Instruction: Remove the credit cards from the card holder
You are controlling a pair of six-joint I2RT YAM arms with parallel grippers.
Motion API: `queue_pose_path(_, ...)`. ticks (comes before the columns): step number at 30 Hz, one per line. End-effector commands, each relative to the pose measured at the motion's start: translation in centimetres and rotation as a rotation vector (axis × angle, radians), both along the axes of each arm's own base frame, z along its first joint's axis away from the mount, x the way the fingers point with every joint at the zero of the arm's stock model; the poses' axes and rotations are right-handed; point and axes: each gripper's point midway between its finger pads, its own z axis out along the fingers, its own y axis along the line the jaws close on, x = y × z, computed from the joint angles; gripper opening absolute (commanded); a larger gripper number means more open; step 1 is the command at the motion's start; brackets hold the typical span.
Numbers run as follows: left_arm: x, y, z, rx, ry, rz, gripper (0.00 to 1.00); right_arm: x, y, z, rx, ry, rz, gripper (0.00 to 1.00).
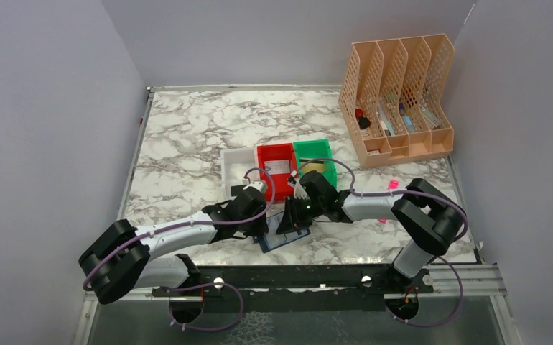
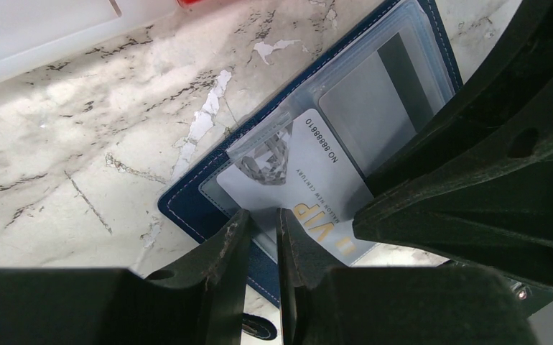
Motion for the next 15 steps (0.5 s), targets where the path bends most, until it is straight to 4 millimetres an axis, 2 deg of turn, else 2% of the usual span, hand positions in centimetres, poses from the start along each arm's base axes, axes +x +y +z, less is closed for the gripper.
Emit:
queue_pose_path(1, -1.5, 2.6, -2.4, 0.132, 0.063, -0.011, 0.24, -0.1, 0.9, 0.4, 0.050, 0.018, 0.027, 0.22)
queue_pose_path(3, -1.4, 2.5, -2.3, 0.132, 0.061, -0.010, 0.24, 0.0, 0.9, 0.6, 0.054, 0.013, 0.020, 0.14)
queue_pose_path(5, -1.5, 2.5, -2.3, 0.131, 0.062, -0.011, 0.24, 0.3, 0.7, 0.7, 0.045, 0.000, 0.009, 0.03)
queue_pose_path(6, -1.5, 2.6, -2.3, 0.131, 0.063, -0.010, 0.24, 0.4, 0.5, 0.8, 0.039, -0.006, 0.004, 0.01)
queue_pose_path(10, -1.5, 2.7, -2.4, 0.131, 0.061, -0.005, 0.23, 1.0, -0.2, 1.2, 0.016, -0.040, -0.026, 0.01)
queue_pose_path(15, -1.5, 2.7, -2.3, 0.130, 0.060, -0.005, 0.23, 1.0, -1.5, 0.7, -0.018, -0.047, -0.063, 0.01)
